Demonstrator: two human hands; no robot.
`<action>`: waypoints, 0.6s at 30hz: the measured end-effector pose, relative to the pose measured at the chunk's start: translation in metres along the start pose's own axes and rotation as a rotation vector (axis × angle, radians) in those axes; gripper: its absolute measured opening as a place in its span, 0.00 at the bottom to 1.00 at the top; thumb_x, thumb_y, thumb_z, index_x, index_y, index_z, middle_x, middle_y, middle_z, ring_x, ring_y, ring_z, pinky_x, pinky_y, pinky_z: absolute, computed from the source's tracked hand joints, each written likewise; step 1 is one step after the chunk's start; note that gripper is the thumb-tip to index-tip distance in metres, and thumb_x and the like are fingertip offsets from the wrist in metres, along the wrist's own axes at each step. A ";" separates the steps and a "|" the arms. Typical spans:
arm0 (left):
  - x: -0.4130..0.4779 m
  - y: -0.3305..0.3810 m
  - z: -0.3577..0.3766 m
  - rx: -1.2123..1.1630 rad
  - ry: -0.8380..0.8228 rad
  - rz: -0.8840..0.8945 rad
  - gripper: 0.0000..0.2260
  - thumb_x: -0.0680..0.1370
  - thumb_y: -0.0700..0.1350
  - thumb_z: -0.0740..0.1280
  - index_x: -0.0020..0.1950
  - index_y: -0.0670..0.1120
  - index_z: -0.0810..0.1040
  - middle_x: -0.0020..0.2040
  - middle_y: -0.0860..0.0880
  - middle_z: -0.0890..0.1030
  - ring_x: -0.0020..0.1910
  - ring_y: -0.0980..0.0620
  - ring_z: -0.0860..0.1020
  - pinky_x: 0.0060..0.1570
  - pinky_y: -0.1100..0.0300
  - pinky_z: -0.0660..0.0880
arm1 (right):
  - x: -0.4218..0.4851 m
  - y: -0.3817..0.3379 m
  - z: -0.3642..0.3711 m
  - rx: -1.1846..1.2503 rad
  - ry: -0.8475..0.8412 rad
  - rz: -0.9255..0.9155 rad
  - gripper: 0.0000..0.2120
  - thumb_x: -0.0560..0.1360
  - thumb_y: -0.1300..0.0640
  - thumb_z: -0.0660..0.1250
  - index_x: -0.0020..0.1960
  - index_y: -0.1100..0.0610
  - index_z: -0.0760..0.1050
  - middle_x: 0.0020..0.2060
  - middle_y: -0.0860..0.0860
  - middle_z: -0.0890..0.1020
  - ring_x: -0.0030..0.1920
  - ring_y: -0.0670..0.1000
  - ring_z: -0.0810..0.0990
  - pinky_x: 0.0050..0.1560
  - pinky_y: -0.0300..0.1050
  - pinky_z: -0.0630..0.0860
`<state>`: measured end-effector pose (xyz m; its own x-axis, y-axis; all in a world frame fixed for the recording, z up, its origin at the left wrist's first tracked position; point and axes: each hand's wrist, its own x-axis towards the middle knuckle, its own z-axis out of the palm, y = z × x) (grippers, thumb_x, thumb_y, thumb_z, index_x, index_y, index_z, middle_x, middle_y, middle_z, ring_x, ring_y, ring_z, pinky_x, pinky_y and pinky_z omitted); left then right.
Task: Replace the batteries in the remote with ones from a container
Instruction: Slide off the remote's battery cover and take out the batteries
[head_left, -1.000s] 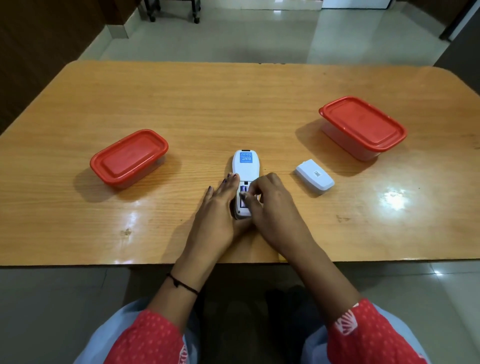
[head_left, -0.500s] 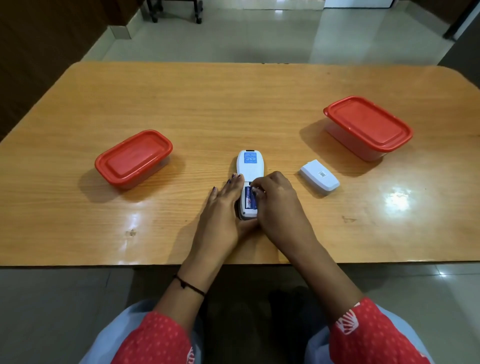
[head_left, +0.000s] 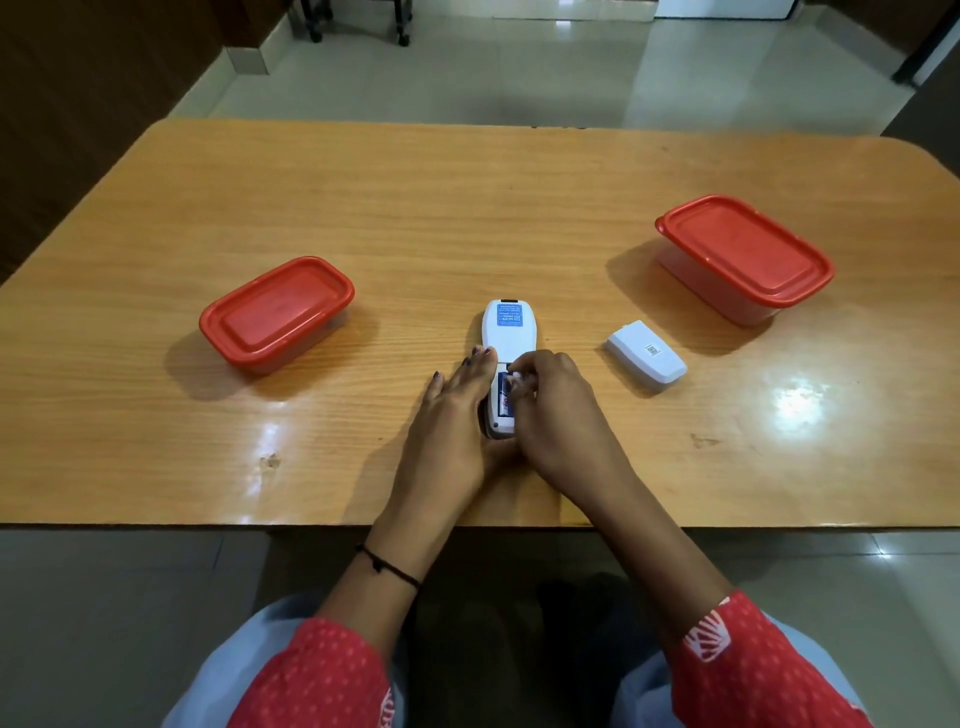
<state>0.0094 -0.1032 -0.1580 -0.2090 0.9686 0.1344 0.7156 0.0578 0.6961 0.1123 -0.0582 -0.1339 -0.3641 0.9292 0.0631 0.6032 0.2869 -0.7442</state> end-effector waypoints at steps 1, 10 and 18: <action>0.001 -0.001 0.001 0.005 0.002 -0.002 0.35 0.71 0.42 0.71 0.75 0.46 0.60 0.76 0.49 0.62 0.74 0.59 0.58 0.74 0.62 0.46 | 0.000 -0.003 0.001 -0.015 -0.019 0.009 0.10 0.79 0.63 0.56 0.59 0.63 0.70 0.55 0.58 0.72 0.54 0.56 0.73 0.42 0.35 0.61; 0.001 0.002 -0.001 -0.015 0.002 -0.002 0.38 0.69 0.52 0.73 0.75 0.46 0.60 0.76 0.48 0.62 0.75 0.57 0.58 0.73 0.61 0.46 | 0.008 -0.005 -0.010 0.041 -0.023 0.170 0.13 0.77 0.64 0.53 0.54 0.61 0.75 0.48 0.58 0.81 0.48 0.56 0.79 0.42 0.47 0.74; 0.001 0.002 -0.001 -0.014 -0.013 0.019 0.37 0.70 0.49 0.72 0.75 0.45 0.59 0.76 0.48 0.61 0.75 0.57 0.57 0.73 0.61 0.45 | 0.001 -0.004 -0.010 0.068 -0.047 0.080 0.10 0.79 0.61 0.54 0.50 0.60 0.74 0.46 0.56 0.79 0.46 0.53 0.77 0.41 0.43 0.69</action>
<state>0.0100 -0.1025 -0.1559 -0.1872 0.9725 0.1383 0.7099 0.0366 0.7033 0.1163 -0.0563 -0.1244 -0.3507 0.9361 -0.0286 0.5830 0.1943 -0.7889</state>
